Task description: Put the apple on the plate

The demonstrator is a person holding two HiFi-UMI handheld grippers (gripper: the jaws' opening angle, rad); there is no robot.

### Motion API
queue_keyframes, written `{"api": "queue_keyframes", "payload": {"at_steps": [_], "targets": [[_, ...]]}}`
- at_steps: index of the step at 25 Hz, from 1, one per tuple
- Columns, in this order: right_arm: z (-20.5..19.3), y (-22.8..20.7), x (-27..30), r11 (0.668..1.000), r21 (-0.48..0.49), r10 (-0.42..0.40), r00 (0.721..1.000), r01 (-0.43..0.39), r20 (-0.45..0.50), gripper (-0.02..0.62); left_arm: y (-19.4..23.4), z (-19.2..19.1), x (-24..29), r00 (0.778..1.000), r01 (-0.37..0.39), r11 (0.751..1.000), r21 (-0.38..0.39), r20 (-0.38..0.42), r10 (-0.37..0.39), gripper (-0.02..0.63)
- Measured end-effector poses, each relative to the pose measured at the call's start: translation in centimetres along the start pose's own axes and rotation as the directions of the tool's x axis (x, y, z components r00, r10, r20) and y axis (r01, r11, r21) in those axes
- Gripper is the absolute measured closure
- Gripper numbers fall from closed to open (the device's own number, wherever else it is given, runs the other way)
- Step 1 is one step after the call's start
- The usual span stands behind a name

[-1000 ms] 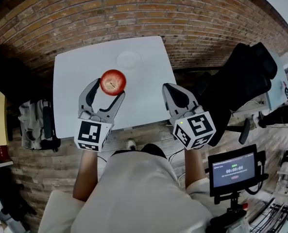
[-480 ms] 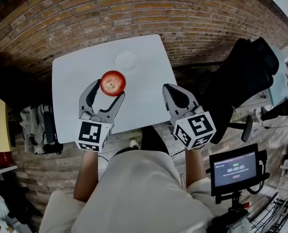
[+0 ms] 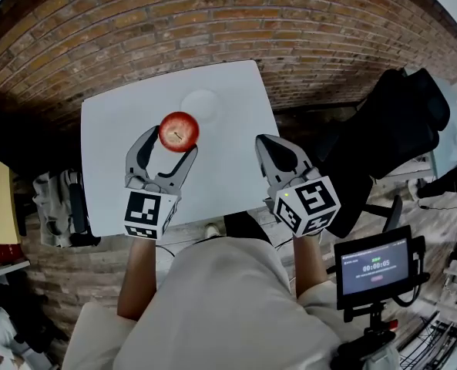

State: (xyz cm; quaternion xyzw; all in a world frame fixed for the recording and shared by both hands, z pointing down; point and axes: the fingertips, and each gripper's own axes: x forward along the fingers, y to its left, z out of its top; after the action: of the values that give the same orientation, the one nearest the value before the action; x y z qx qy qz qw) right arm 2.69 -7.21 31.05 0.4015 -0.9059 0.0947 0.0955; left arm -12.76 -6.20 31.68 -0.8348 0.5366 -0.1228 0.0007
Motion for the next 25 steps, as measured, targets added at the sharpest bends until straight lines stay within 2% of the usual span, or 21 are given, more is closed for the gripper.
{"api": "queue_keyframes", "payload": {"at_steps": [4,10,13,25], "targets": [[-0.2,-3.2,2.2,1.0,0.009,0.009,1.0,-0.009,-0.009,0.591,0.4,-0.5,4.0,1.0,0.002,1.0,-0.01,-0.017,-0.002,0.265],[0.0,-2.7,4.1,0.999,0.018,0.027,0.999,-0.027,-0.037,0.591,2.4,-0.3,4.2,1.0,-0.014,1.0,-0.028,-0.024,0.013,0.265],[-0.7,-4.7,6.1,0.999,0.018,0.039,0.998,-0.038,-0.056,0.591,3.1,-1.2,6.7,0.999,-0.023,0.999,-0.04,-0.035,0.022,0.265],[-1.6,-5.6,8.1,0.997,0.028,0.068,0.993,-0.065,-0.094,0.591,3.2,-2.7,9.4,0.997,-0.013,0.999,-0.052,-0.079,0.009,0.265]]}}
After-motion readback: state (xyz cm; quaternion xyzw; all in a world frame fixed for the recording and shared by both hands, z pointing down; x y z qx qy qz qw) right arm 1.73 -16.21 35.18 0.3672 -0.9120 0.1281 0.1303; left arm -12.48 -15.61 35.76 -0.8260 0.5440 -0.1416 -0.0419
